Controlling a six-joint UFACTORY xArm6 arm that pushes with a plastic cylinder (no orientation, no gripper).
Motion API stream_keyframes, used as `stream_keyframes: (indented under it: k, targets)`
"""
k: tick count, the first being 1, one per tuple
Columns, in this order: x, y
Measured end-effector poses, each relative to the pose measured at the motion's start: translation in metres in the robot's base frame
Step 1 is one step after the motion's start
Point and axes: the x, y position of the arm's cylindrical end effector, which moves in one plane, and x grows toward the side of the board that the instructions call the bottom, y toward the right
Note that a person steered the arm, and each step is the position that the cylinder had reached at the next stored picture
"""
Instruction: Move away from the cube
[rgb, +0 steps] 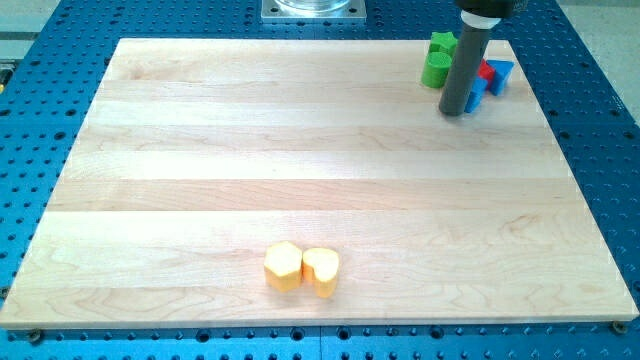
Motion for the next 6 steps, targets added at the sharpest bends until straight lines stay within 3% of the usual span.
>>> stream_keyframes:
  k: [2,3,4,5,6]
  targets:
    - [0.005,-0.001]
    - [0.060,0.013]
    - [0.066,0.055]
    - [0.041,0.080]
    - [0.039,0.080]
